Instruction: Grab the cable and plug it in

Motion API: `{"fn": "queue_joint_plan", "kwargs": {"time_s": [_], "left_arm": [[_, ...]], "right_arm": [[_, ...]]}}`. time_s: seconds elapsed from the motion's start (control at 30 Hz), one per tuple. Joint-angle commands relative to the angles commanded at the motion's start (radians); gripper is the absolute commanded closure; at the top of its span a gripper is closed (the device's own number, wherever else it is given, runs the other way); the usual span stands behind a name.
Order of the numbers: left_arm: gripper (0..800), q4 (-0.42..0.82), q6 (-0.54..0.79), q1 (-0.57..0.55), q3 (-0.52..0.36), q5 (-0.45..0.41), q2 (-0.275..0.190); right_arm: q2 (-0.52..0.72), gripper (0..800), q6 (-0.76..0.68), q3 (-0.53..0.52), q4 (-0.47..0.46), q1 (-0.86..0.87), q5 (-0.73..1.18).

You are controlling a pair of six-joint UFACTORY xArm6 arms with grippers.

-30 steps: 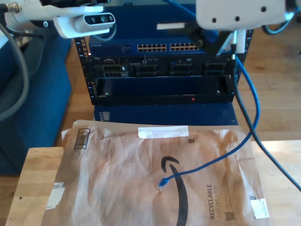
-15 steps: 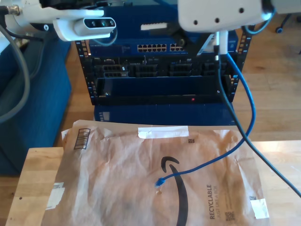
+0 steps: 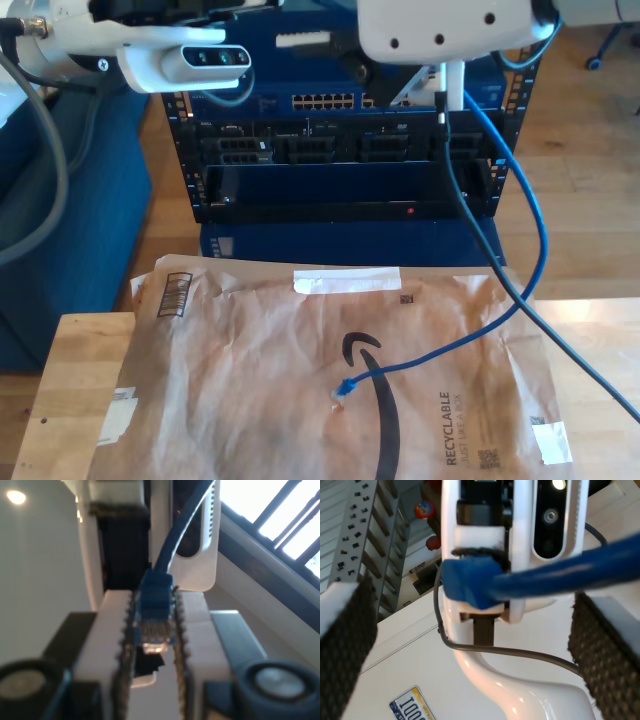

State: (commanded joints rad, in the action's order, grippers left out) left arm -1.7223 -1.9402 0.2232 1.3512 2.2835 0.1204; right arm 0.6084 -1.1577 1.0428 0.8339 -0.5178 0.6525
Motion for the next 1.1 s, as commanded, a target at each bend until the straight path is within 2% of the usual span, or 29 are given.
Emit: {"fn": "queue_joint_plan", "kwargs": {"time_s": [0.43, 0.53, 0.83, 1.03, 1.1], "left_arm": [[784, -0.002, -0.021, 0.002, 0.003, 0.011, -0.002], [784, -0.002, -0.021, 0.002, 0.005, 0.011, -0.002], [784, -0.002, -0.021, 0.002, 0.006, 0.011, -0.002], [784, -0.002, -0.021, 0.002, 0.005, 0.009, 0.0], [782, -0.002, -0.021, 0.002, 0.005, 0.009, 0.0]], "right_arm": [[0.0, 360, -0.002, -0.014, -0.005, -0.002, -0.021], [0.005, 469, -0.002, -0.021, -0.003, -0.003, -0.038], [0.006, 478, -0.005, -0.026, -0.005, -0.026, -0.064], [0.008, 526, -0.006, -0.026, -0.005, -0.026, -0.064], [0.009, 564, -0.008, -0.026, -0.003, -0.026, -0.064]]}}
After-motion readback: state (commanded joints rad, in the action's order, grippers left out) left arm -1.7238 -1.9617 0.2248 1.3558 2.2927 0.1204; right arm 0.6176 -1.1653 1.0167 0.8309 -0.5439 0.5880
